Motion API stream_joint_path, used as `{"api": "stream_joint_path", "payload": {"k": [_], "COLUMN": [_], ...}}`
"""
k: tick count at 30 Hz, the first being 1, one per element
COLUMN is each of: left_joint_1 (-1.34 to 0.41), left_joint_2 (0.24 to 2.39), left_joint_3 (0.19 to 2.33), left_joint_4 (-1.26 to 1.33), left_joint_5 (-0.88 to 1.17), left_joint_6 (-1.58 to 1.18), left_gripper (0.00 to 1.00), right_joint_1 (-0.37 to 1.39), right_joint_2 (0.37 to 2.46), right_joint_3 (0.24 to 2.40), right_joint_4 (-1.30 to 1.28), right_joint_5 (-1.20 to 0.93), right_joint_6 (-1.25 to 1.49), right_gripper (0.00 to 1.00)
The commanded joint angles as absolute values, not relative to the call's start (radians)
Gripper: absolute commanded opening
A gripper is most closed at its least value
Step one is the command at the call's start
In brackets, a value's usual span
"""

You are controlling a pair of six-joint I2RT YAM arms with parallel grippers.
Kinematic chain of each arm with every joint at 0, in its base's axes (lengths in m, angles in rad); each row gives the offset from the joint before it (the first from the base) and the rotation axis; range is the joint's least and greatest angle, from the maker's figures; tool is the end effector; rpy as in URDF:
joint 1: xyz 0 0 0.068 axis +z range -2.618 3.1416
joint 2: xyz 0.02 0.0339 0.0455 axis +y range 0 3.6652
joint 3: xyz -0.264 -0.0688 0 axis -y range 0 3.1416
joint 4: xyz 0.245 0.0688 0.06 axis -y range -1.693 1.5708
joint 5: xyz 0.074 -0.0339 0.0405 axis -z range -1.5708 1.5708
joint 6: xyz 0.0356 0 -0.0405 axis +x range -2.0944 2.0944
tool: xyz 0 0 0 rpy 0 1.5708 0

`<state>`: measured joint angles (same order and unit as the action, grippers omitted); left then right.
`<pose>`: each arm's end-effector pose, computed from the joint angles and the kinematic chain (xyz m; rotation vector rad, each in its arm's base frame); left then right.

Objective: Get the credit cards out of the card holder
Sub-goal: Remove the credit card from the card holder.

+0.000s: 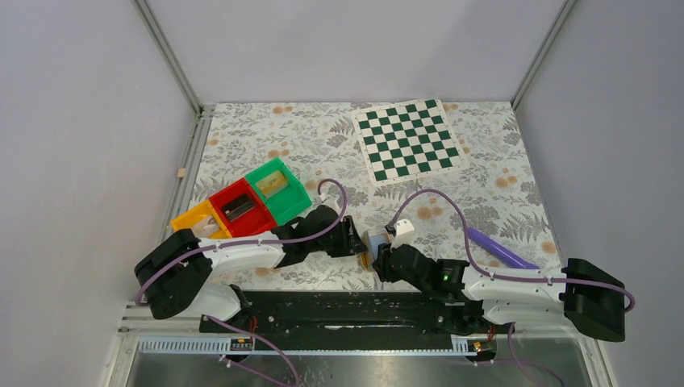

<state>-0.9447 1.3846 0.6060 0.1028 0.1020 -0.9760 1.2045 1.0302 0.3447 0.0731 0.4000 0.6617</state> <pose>0.1571 -0.2234 0.1751 0.0222 2.5040 -1.0578 0.0843 0.1810 0.1698 -0.3647 2.1709 0.6497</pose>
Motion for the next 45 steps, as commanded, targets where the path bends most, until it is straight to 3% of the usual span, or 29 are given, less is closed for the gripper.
{"api": "stream_joint_path", "payload": {"k": [1,3,11,18,27,38,45], "left_joint_1": [-0.949,-0.949,-0.948,-0.948,-0.948,-0.947,-0.946], "left_joint_2": [1.36,1.363,1.359,1.361,1.365,1.276,1.185], "left_joint_3": [0.592,0.591,0.575,0.554,0.557,0.542,0.605], "left_joint_4": [0.156,0.159,0.182,0.206,0.208,0.112,-0.028], "left_joint_5": [0.118,0.121,0.124,0.133,0.14,0.046,-0.04], "left_joint_6": [-0.981,-0.982,-0.989,-0.997,-0.991,-0.977,-0.973], "left_gripper": [0.37,0.33,0.31,0.19,0.18,0.43,0.46], "right_joint_1": [1.21,1.21,1.21,1.21,1.21,1.211,1.211], "right_joint_2": [1.039,1.043,1.071,1.104,1.134,1.175,1.17], "right_joint_3": [0.354,0.36,0.376,0.415,0.44,0.468,0.482], "right_joint_4": [0.1,0.097,0.117,0.114,0.129,0.118,0.118], "right_joint_5": [0.462,0.466,0.502,0.527,0.537,0.549,0.532], "right_joint_6": [0.684,0.684,0.689,0.688,0.665,0.634,0.623], "right_gripper": [0.44,0.44,0.44,0.44,0.45,0.42,0.42]}}
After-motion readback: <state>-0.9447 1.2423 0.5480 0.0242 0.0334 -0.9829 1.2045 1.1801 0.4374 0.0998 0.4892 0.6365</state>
